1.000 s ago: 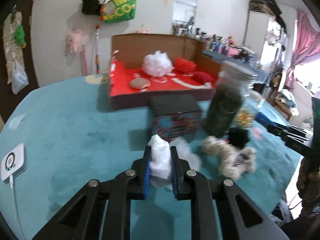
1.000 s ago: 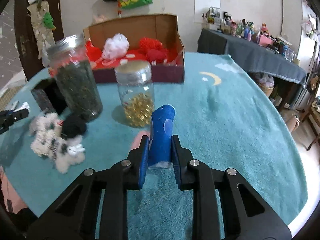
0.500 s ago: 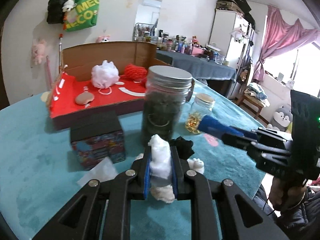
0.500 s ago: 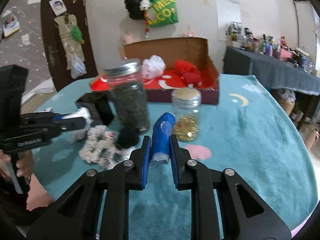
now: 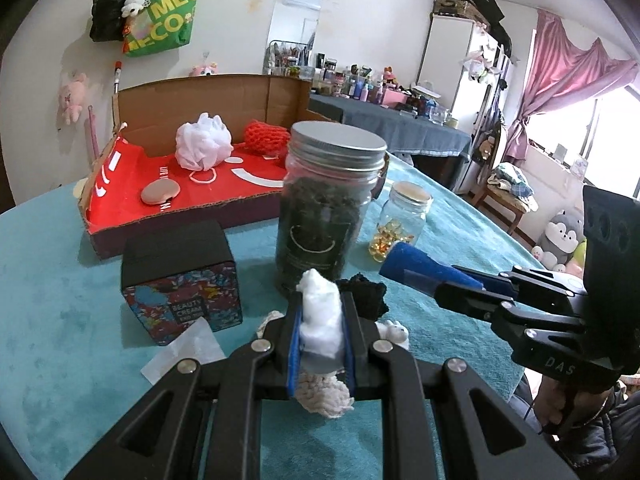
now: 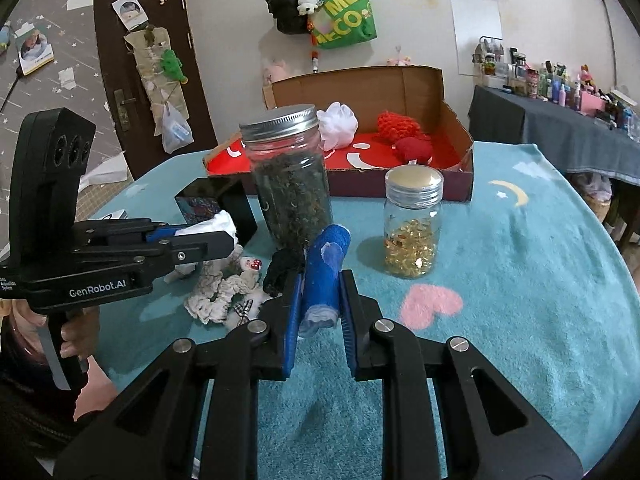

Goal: Organize soft objects
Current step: 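Carry the cotton pad and blue cloth over the cardboard box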

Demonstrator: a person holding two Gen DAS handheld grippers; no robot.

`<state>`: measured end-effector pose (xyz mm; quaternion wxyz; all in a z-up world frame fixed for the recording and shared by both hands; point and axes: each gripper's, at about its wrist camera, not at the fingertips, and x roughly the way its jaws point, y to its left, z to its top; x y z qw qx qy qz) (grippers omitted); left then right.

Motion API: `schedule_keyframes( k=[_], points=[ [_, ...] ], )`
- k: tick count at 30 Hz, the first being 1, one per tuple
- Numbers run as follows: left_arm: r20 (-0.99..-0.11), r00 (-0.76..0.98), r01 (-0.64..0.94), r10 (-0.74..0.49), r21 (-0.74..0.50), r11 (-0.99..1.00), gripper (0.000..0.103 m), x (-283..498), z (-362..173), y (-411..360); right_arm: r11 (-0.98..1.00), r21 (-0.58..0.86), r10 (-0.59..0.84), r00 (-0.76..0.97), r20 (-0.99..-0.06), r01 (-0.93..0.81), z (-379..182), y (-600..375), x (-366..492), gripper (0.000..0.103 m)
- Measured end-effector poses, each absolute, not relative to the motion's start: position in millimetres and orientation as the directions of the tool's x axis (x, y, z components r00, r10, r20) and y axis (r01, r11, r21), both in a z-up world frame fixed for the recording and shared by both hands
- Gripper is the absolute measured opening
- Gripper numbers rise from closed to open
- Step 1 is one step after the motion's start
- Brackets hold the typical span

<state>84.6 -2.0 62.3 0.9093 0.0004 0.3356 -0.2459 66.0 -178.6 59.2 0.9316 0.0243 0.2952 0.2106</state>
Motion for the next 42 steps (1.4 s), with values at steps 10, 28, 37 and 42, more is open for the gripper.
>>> schedule_keyframes(
  k=[10,28,37,42],
  points=[
    [-0.633,0.646,0.384,-0.426,-0.213,0.898,0.018,84,58,37,0.912,0.217,0.409,0.727,-0.552,-0.349,58,-201,70,0.018],
    [-0.696,0.672,0.201,-0.253,-0.158,0.967,0.018,107,50,107,0.919,0.316,0.389,0.683,-0.618,-0.238,44,-255,96,0.018],
    [-0.694,0.654,0.272,-0.3,-0.154,0.95,0.018,147,53,116,0.888,0.402,0.441,0.657,-0.611,-0.223,52,-288,136,0.018],
    [-0.689,0.641,0.347,-0.338,-0.133,0.928,0.018,165,59,113,0.837,0.479,0.532,0.603,-0.595,-0.266,57,-300,165,0.018]
  ],
)
